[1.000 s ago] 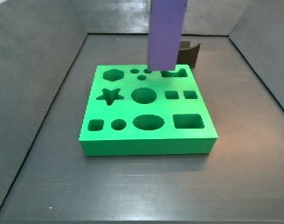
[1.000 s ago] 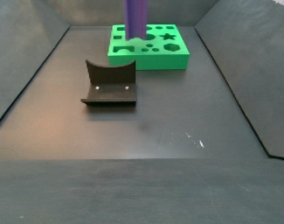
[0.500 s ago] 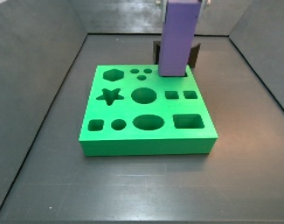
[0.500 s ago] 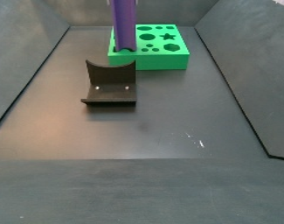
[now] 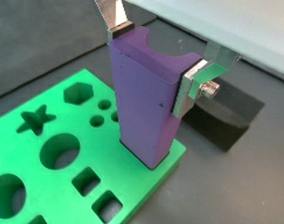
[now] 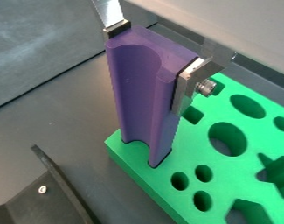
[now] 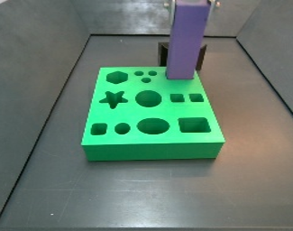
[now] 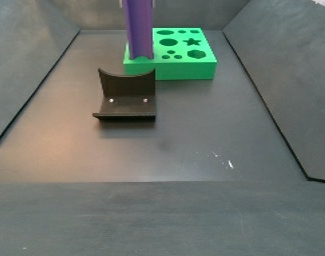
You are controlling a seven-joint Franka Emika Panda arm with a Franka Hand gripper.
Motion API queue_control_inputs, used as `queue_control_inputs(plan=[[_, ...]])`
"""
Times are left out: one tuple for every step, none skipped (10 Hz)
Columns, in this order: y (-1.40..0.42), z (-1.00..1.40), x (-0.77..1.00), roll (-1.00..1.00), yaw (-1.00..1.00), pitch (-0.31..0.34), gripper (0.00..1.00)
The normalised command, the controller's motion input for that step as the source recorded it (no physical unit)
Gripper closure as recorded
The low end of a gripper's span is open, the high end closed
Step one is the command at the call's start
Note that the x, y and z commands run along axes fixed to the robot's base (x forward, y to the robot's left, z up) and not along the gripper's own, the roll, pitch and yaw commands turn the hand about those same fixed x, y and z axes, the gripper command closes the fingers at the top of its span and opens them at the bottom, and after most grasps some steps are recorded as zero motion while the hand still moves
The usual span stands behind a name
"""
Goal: Insert the arch object.
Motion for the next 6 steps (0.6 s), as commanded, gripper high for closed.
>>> queue_control_inputs(plan=[[0.0, -0.44, 0.11, -0.02, 0.0, -0.01, 1.0], [0.0, -0.46, 0.0, 0.0, 0.0, -0.069, 1.0], [-0.01, -0.45, 0.0, 0.03, 0.0, -0.121, 1.0], [-0.03, -0.3, 0.0, 0.09, 0.0, -0.051, 1.0], [-0.08, -0.3, 0.0, 0.14, 0.0, 0.0, 1.0], [-0.09, -0.35, 0.05, 0.12, 0.0, 0.0, 1.0]])
